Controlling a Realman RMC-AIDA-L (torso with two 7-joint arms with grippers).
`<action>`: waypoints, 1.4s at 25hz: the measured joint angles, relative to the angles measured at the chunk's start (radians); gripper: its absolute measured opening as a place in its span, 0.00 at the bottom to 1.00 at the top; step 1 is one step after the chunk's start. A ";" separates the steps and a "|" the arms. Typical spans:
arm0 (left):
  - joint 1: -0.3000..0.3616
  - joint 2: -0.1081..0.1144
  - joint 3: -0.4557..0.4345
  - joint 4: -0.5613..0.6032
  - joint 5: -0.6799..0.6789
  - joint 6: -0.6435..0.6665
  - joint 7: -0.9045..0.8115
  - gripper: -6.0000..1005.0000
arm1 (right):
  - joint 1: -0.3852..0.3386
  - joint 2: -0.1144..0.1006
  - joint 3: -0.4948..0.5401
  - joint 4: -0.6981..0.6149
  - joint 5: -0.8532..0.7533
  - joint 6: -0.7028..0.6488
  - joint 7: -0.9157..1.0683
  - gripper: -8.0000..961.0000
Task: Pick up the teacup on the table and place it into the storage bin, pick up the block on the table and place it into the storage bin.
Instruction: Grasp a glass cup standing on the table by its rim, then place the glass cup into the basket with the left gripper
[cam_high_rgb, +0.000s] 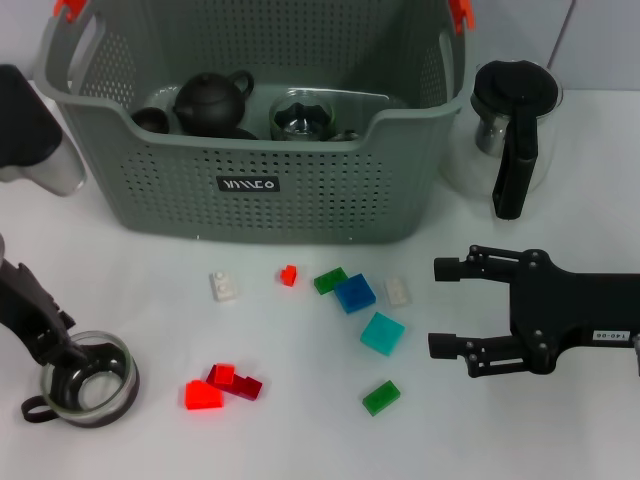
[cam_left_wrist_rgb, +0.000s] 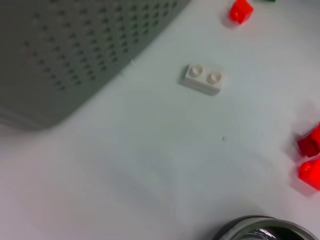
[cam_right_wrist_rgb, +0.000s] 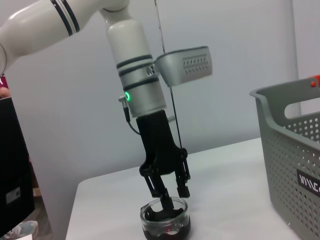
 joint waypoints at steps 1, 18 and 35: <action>0.000 0.000 0.002 0.012 0.001 -0.009 0.000 0.48 | 0.000 0.000 0.000 0.000 0.000 0.000 0.000 0.95; -0.028 0.000 0.005 0.169 0.026 -0.140 -0.015 0.46 | 0.000 -0.001 -0.001 0.002 0.000 0.005 -0.002 0.95; -0.044 0.005 -0.008 0.175 0.027 -0.132 -0.030 0.19 | -0.002 -0.001 0.000 0.013 0.000 0.008 -0.015 0.95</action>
